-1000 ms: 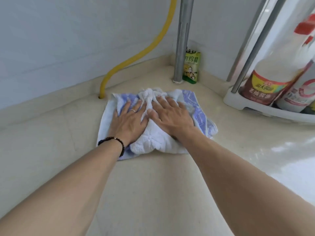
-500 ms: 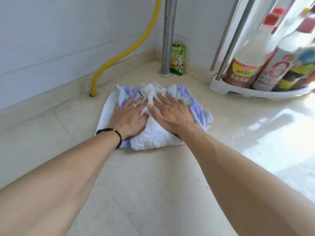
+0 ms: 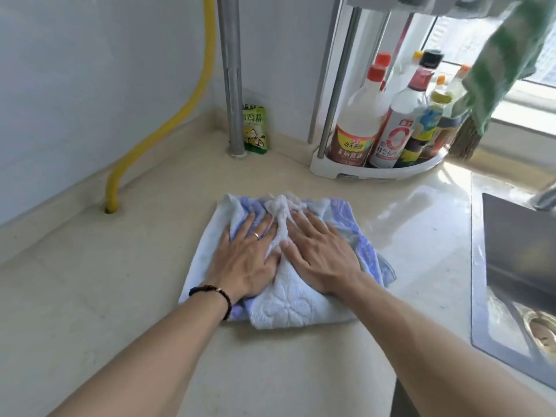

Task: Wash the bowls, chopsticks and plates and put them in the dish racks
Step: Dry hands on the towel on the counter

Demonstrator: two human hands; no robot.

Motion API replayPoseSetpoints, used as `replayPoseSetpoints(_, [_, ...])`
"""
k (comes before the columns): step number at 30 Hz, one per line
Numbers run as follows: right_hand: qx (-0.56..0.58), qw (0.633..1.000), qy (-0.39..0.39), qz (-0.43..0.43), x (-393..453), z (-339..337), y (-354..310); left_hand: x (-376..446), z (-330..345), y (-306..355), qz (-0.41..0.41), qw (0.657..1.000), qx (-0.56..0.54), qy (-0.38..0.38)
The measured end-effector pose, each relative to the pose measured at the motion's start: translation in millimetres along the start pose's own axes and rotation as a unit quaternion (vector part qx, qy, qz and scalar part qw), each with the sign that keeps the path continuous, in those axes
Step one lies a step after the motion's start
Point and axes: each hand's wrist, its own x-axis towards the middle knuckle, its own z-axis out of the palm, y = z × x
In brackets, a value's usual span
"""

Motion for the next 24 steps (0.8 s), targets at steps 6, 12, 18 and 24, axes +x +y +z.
replayPoseSetpoints(6, [-0.032,0.999,0.012,-0.003,132,-5,33,115,-18,-33,-0.048,0.998,0.033,0.012])
replayPoseSetpoints(12, [-0.016,0.999,0.027,0.007,125,-5,30,112,-14,-30,-0.052,0.998,0.028,0.026])
replayPoseSetpoints(18, [0.019,0.999,0.033,0.038,-18,0,24,6,14,33,0.024,0.999,-0.002,0.027])
replayPoseSetpoints(24, [-0.003,0.994,0.013,0.105,-171,7,38,-92,44,121,0.09,0.996,-0.007,-0.022])
